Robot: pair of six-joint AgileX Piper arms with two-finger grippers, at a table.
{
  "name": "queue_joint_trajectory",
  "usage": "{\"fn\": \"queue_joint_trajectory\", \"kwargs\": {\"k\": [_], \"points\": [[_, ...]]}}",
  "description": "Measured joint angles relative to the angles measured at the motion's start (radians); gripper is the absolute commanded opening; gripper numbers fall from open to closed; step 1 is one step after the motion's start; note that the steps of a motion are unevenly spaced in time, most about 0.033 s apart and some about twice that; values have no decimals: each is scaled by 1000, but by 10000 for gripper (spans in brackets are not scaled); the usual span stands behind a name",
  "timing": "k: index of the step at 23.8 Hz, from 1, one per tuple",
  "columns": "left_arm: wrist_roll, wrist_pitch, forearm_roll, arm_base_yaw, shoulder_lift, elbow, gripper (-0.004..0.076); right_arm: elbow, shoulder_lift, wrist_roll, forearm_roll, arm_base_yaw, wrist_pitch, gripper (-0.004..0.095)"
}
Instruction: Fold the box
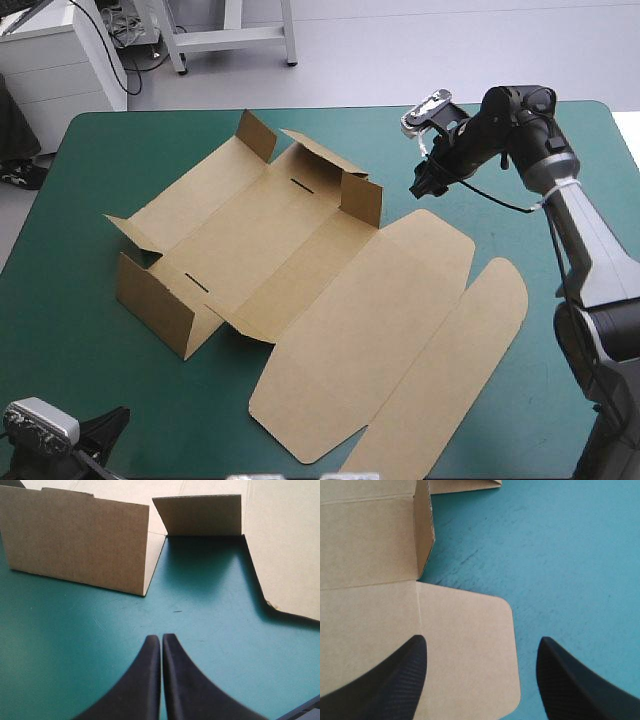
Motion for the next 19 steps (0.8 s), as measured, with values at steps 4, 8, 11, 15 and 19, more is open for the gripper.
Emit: {"fn": "queue_joint_trajectory", "kwargs": {"k": [4,8,11,15,19], "points": [[0,0,0,0,0,0,-8,-107,94,-28,30,0,14,589],[0,0,0,0,0,0,-8,-231,230,-71,113,9,19,589],[0,0,0,0,0,0,-8,-250,279,-119,113,42,22,589],[0,0,0,0,0,0,-8,-251,317,-145,107,103,9,572],[0,0,0,0,0,0,-8,-257,329,-150,89,134,-5,497]]}}
